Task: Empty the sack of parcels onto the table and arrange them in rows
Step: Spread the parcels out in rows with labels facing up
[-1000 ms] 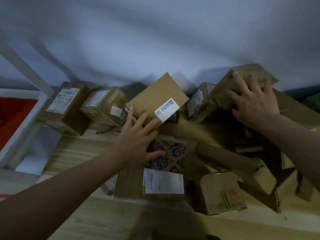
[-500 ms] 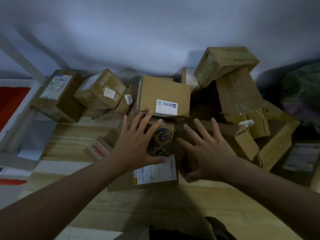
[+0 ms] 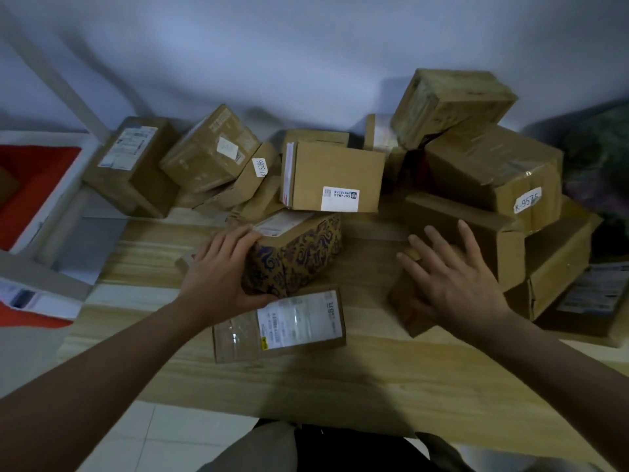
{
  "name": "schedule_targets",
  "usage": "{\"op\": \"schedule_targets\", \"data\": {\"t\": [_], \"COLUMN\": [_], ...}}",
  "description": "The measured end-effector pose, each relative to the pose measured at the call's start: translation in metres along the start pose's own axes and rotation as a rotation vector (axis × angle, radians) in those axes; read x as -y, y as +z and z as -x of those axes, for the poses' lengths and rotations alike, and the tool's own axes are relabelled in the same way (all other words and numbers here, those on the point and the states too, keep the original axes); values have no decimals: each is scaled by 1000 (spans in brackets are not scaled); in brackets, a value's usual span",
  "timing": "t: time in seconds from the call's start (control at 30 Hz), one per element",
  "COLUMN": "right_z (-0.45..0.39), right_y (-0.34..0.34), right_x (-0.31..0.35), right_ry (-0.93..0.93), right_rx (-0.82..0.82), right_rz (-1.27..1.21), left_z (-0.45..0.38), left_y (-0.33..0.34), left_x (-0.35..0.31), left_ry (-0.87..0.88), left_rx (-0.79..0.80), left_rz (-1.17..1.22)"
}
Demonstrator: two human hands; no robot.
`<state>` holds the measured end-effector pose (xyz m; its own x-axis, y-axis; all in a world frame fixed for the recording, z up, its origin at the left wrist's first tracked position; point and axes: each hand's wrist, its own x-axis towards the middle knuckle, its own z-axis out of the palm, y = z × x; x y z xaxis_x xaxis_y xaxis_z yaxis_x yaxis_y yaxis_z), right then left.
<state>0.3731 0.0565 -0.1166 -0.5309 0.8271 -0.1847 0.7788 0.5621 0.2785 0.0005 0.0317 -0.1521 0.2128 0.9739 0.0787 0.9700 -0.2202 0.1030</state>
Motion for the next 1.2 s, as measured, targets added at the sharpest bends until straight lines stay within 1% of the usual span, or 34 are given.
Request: {"op": "schedule_targets", "data": {"t": [0.03,0.1,0.13,0.2,0.27,0.3,0.33,0.37,0.4,0.43,0.5,0.6,0.7,0.77,0.8,0.83,0.9,0.97,1.0,1.07,1.13,1.2], "right_z": [-1,-3,-5,-10,-20,-26,-35,-44,-54,-64,-80,-92,-97,-101,-103,-104,-106,-105,-104,-103,-103,-104], "right_y": [0,-3,-4,-9,-17,-21,-24,-25,-28,-28,-25,-16,-13,-13,-12,-11,-9,-11,-12,-16,-19,-22], "right_x": [2,6,7,10,19,25,33,41,49,58,72,85,92,95,97,98,97,93,90,82,74,66], "right_ry": [5,43,69,125,158,171,187,200,211,218,224,188,155,172,178,184,203,228,242,284,335,384], "right_rx": [-15,7,30,76,96,91,76,69,75,96,135,152,130,97,77,56,5,-82,-138,-226,-251,-228], "right_rz": [16,32,21,-8,-71,-133,-216,-316,-428,-538,-662,-683,-669,-621,-599,-588,-603,-611,-599,-576,-600,-655], "left_z": [4,9,10,9,6,4,2,0,-1,-3,-6,0,24,41,47,51,56,55,52,43,30,12], "left_y": [-1,-1,-2,-2,-7,-11,-15,-18,-19,-18,-10,-2,1,3,6,8,13,15,15,9,-3,-14], "left_x": [4,13,17,22,19,13,3,-8,-19,-29,-35,-11,28,49,57,62,65,66,67,69,67,59], "left_ry": [-23,-80,-138,-335,-541,-573,-539,-466,-382,-309,-237,-202,-153,-70,-70,-116,-262,-341,-342,-349,-369,-374], "left_rx": [15,63,96,137,58,-19,-89,-123,-114,-72,26,71,115,112,106,108,100,61,19,-129,-268,-296], "left_rz": [19,76,126,282,458,508,503,450,372,280,170,227,364,298,267,272,342,344,305,266,300,335]}}
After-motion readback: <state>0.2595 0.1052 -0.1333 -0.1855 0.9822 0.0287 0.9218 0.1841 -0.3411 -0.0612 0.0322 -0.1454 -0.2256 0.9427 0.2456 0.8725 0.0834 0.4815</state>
